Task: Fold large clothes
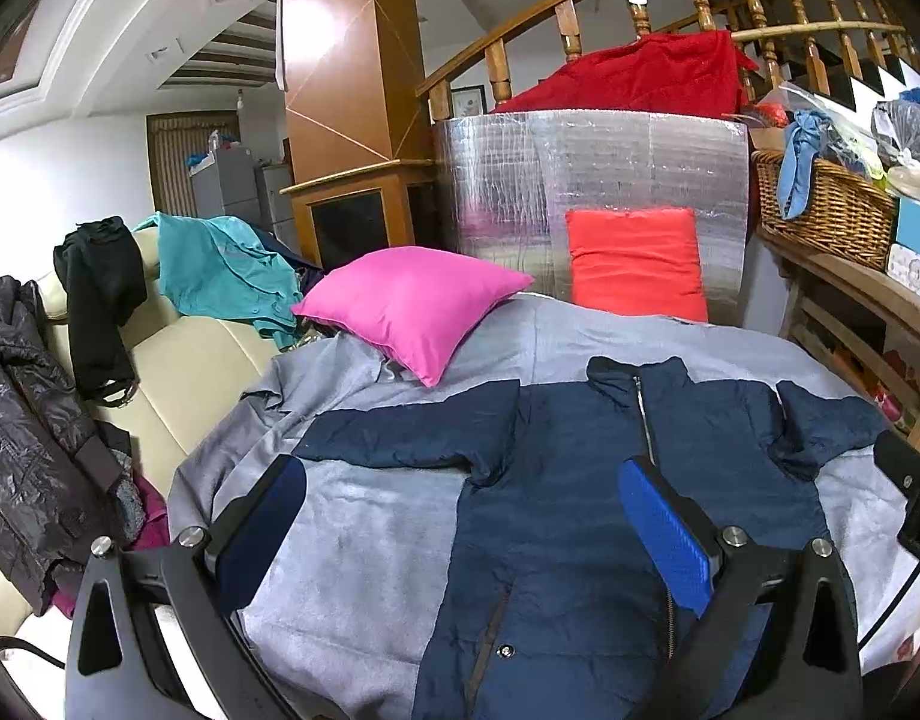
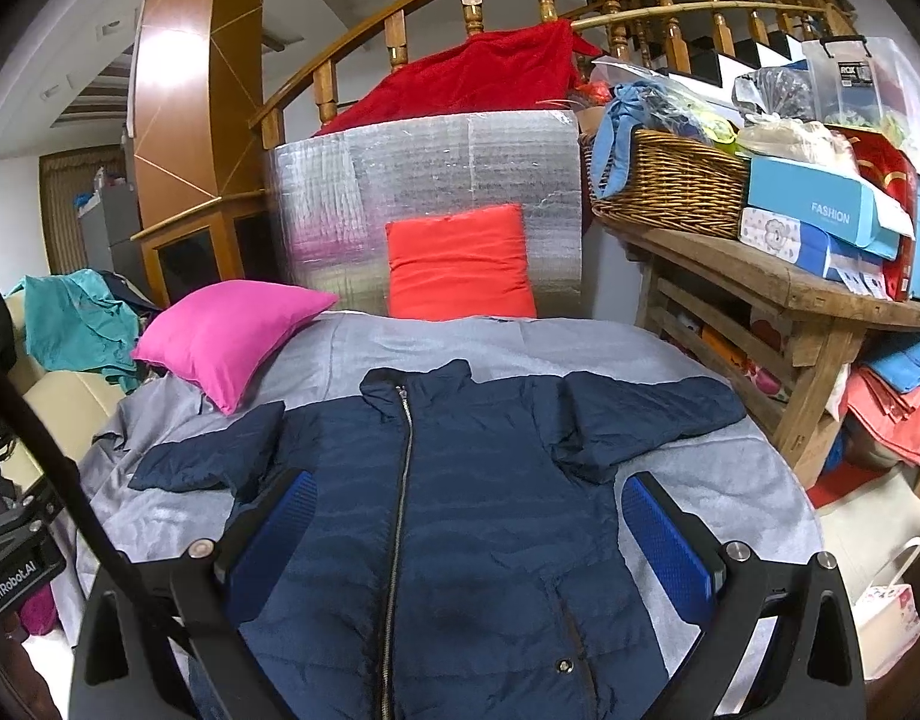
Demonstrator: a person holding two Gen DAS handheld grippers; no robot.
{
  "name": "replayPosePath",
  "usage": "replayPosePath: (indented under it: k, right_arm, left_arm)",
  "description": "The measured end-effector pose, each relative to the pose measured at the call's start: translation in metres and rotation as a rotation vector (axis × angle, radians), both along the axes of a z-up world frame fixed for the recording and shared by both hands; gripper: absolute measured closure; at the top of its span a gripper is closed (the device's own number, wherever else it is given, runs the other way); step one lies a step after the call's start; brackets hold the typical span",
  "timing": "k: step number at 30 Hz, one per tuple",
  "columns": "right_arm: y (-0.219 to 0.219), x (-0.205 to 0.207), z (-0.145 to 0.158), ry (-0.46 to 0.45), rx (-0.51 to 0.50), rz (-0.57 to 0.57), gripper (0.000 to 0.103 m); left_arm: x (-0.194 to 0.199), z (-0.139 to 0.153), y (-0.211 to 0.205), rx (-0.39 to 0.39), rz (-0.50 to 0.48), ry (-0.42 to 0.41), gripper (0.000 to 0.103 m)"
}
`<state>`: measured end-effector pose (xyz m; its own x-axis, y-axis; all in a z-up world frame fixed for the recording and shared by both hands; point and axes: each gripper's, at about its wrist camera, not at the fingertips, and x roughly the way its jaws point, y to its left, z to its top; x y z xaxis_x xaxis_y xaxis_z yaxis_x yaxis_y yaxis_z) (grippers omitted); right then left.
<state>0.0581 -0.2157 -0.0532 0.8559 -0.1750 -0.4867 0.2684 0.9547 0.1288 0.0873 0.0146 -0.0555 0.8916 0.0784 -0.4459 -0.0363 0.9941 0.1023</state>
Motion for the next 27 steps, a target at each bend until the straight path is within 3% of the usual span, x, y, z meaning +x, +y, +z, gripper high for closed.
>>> replayPosePath:
  k: [3,5,8,9,12,17,19,22,25,27]
  right_arm:
    - [-0.012,0.008,-0.005,-0.019,-0.026,-0.008,0.0]
    - [-0.03,0.015,-0.009,-0.05,0.019,-0.014,0.0]
    - [-0.074,0.035,-0.026,-0.069,0.1,-0.05,0.0]
    - [-0.093,0.044,-0.034,-0.075,0.144,-0.07,0.0]
    - [-0.162,0.072,-0.068,-0.039,0.278,-0.13,0.0]
    - [-0.284,0.105,-0.128,0.011,0.557,-0.234,0.0]
    - [-0.338,0.12,-0.154,-0.038,0.767,-0.273,0.0]
    - [-0.389,0.142,-0.186,-0.08,0.967,-0.302,0.002]
    - [-0.408,0.16,-0.215,-0.03,1.012,-0.328,0.01]
    - [-0.419,0.174,-0.233,0.003,1.05,-0.347,0.015]
  left_arm:
    - [0.017,-0.011,-0.004,0.003,-0.011,0.028,0.0]
    - [0.037,-0.026,-0.009,0.016,-0.026,0.076,0.0]
    - [0.081,-0.066,-0.022,0.022,-0.085,0.221,0.0]
    - [0.104,-0.089,-0.028,0.024,-0.108,0.304,0.0]
    - [0.151,-0.138,-0.041,0.029,-0.106,0.44,0.0]
    - [0.204,-0.176,-0.054,-0.008,-0.058,0.474,0.0]
    - [0.213,-0.184,-0.056,-0.006,-0.053,0.468,0.0]
    - [0.223,-0.2,-0.063,0.013,-0.054,0.482,0.0]
    - [0.229,-0.2,-0.073,0.02,-0.072,0.475,0.0]
    - [0.228,-0.196,-0.081,0.051,-0.081,0.428,0.0]
